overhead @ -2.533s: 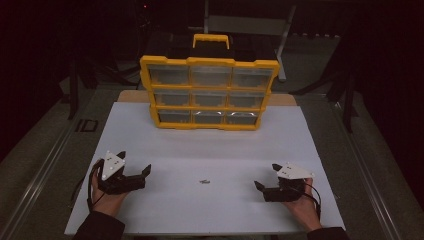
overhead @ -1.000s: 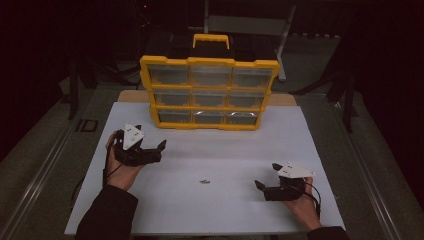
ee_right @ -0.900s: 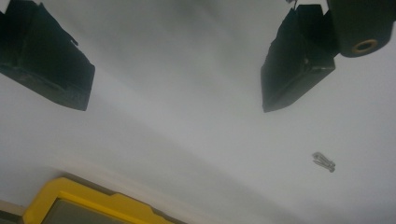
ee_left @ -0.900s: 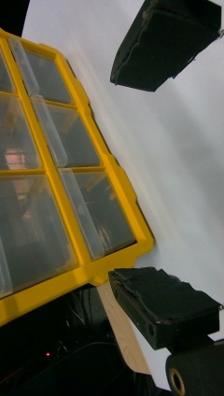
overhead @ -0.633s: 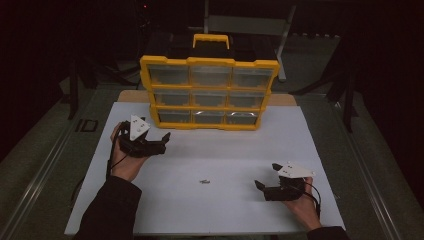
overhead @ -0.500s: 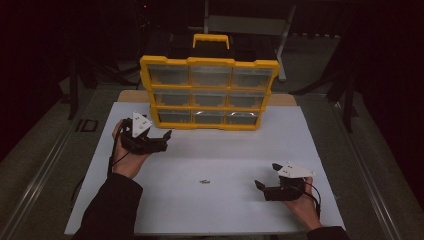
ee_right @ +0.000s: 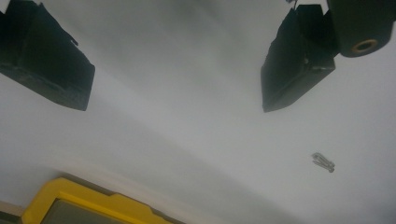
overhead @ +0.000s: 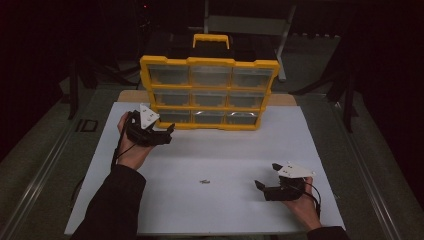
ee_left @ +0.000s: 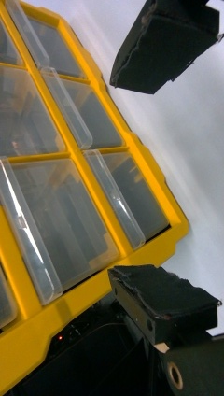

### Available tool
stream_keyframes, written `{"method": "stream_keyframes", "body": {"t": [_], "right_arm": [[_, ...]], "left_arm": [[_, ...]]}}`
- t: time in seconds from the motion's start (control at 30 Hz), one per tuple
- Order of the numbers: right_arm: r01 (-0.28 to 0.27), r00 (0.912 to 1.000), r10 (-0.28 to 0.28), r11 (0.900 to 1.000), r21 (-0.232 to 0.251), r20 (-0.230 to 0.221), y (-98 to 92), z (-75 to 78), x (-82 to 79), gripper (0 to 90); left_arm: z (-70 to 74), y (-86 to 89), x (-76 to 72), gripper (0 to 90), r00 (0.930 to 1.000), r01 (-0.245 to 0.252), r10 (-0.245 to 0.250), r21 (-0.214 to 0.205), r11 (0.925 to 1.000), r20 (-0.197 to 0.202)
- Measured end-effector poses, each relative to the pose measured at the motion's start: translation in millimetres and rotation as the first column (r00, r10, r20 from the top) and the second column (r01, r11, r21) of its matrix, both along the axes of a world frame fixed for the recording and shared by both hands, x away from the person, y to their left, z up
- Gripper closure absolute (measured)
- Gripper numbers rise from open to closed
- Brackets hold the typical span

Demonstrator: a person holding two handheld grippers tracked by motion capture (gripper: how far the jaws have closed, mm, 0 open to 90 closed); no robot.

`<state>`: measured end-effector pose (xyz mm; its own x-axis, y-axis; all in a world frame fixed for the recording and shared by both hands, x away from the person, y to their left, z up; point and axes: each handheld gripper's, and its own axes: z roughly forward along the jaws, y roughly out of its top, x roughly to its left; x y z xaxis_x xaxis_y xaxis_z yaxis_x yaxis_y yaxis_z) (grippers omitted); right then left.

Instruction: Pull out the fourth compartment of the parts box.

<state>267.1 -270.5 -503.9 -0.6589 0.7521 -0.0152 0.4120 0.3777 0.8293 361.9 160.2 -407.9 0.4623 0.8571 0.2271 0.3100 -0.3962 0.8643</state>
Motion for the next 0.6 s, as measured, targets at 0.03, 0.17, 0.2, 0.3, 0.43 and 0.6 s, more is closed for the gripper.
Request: {"method": "stream_keyframes", "body": {"t": [0.03,0.17,0.2,0.3,0.43,0.6], "right_arm": [[-0.001,1.0,0.001,1.0,0.0,0.001,0.0,0.0,0.0,10.0],[0.0,1.0,0.0,1.0,-0.001,0.001,0.2,0.0,0.0,10.0],[0.0,1.0,0.0,1.0,0.0,0.001,0.2,0.0,0.0,10.0],[0.0,1.0,0.0,1.0,-0.001,0.0,0.3,-0.1,0.0,10.0],[-0.001,1.0,0.001,1.0,0.001,0.001,0.3,0.1,-0.1,10.0],[-0.001,1.0,0.001,1.0,0.0,-0.001,0.1,0.0,-0.1,10.0]], "left_arm": [[0.5,-0.5,1.1,9.2,1.0,0.0,0.0,0.001,1.0,0.001],[3.3,-3.2,5.6,9.6,1.0,0.001,-0.001,0.007,1.0,0.004],[3.8,-3.9,6.9,9.6,1.0,0.003,-0.004,0.006,1.0,0.007],[5.2,-7.5,14.1,9.7,0.9999,0.01,-0.01,0.021,0.9997,-0.005],[6.7,-9.1,19.8,9.9,0.9999,0.008,-0.008,0.031,0.9995,-0.009],[8.4,-10.1,27.8,10.3,0.9999,-0.003,0.004,0.043,0.9991,-0.017]]}}
